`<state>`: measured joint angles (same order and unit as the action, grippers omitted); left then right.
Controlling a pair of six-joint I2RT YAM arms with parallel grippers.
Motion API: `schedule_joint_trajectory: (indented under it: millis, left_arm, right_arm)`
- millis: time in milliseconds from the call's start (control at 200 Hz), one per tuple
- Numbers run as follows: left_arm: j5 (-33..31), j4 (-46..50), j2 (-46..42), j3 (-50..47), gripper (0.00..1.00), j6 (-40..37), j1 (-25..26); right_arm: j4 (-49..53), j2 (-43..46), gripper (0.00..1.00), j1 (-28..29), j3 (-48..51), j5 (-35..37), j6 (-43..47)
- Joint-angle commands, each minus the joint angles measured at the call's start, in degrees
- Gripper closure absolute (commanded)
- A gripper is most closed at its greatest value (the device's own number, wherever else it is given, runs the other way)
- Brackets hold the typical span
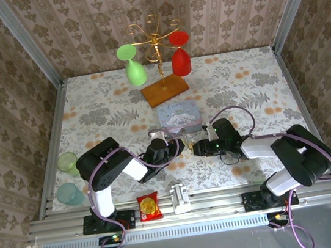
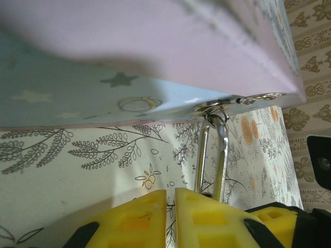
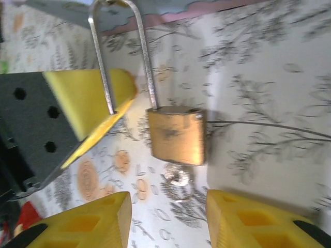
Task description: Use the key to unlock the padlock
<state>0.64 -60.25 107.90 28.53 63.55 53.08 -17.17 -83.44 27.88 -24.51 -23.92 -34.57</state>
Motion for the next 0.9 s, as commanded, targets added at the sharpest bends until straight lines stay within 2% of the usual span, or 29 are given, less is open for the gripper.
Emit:
schedule_joint_trajectory:
  millis: [0, 250, 445, 540, 895]
  left_arm:
    - [-0.89, 2.47, 1.97, -0.76, 0.89, -0.64, -0.52]
    - [-1.35, 0.59, 2.22, -1.74, 0.90, -0.09, -0.62]
    - [-1.48, -0.90, 2.55, -2.32, 0.90, 0.52, -0.66]
    - [-1.85, -0.50, 1.29, -2.78, 0.90, 0.01, -0.48]
    - [-3.36, 3.79, -4.27, -3.18, 0.90, -2.29, -0.13]
  right_arm:
    - [8.70, 1.92, 0.56, -0.46, -2.21, 7.84, 2.68]
    - [9.43, 0.35, 0.53, 0.30, -8.07, 12.87, 6.39]
    - [4.51, -5.89, 0.54, 0.51, -12.93, 11.22, 8.10]
    - [1.08, -7.97, 0.54, 1.08, -13.02, 9.27, 7.24]
    - [1.52, -10.21, 0.56, 3.38, -12.80, 12.06, 8.99]
